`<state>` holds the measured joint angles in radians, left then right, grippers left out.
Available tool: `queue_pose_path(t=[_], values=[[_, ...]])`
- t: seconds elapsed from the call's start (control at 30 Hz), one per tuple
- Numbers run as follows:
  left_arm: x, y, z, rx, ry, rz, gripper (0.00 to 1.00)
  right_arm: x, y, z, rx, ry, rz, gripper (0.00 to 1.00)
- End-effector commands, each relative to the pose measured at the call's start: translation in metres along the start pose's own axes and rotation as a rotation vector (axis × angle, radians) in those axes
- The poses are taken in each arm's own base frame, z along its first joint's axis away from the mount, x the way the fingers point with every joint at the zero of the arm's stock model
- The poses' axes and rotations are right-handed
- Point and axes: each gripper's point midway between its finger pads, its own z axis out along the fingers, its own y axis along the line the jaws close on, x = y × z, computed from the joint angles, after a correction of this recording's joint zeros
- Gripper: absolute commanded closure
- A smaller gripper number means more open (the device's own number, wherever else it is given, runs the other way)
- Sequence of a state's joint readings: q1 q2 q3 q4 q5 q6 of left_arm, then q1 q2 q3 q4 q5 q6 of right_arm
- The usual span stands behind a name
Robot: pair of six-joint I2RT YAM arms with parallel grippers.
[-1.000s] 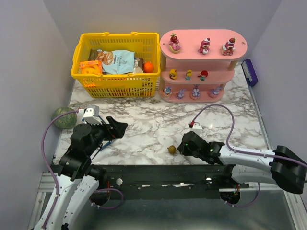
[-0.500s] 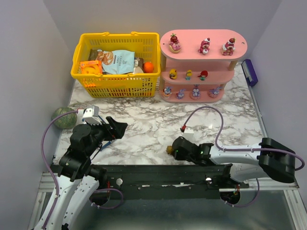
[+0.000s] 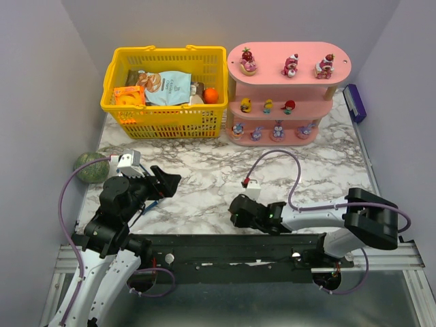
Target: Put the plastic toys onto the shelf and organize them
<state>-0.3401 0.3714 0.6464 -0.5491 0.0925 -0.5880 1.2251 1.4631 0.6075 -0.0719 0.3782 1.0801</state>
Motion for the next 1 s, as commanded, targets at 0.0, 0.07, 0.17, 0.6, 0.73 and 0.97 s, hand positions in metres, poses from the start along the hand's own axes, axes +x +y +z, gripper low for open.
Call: queue_pose_path(t=[0.0, 0.07, 0.17, 0.6, 0.73, 0.97], values=[[-0.001, 0.004, -0.001, -0.016, -0.012, -0.001, 0.01, 0.014, -0.021, 0.006, 0.075, 0.026, -0.035, 0.85], [-0.001, 0.004, -0.001, -0.018, -0.011, -0.001, 0.01, 0.018, -0.023, 0.003, 0.072, 0.035, -0.042, 0.85], [-0.001, 0.004, -0.001, -0.017, -0.013, -0.001, 0.01, 0.021, -0.028, -0.008, 0.067, 0.048, -0.053, 0.82], [-0.002, 0.003, -0.001, -0.015, -0.014, 0.001, 0.01, -0.012, -0.014, -0.063, -0.043, -0.080, -0.127, 0.48], [-0.002, 0.003, -0.001, -0.015, -0.016, -0.001, 0.01, -0.035, -0.015, -0.061, 0.012, -0.201, -0.097, 0.37], [-0.001, 0.004, -0.001, -0.018, -0.012, 0.001, 0.01, -0.054, 0.000, -0.050, 0.176, -0.368, -0.079, 0.30]])
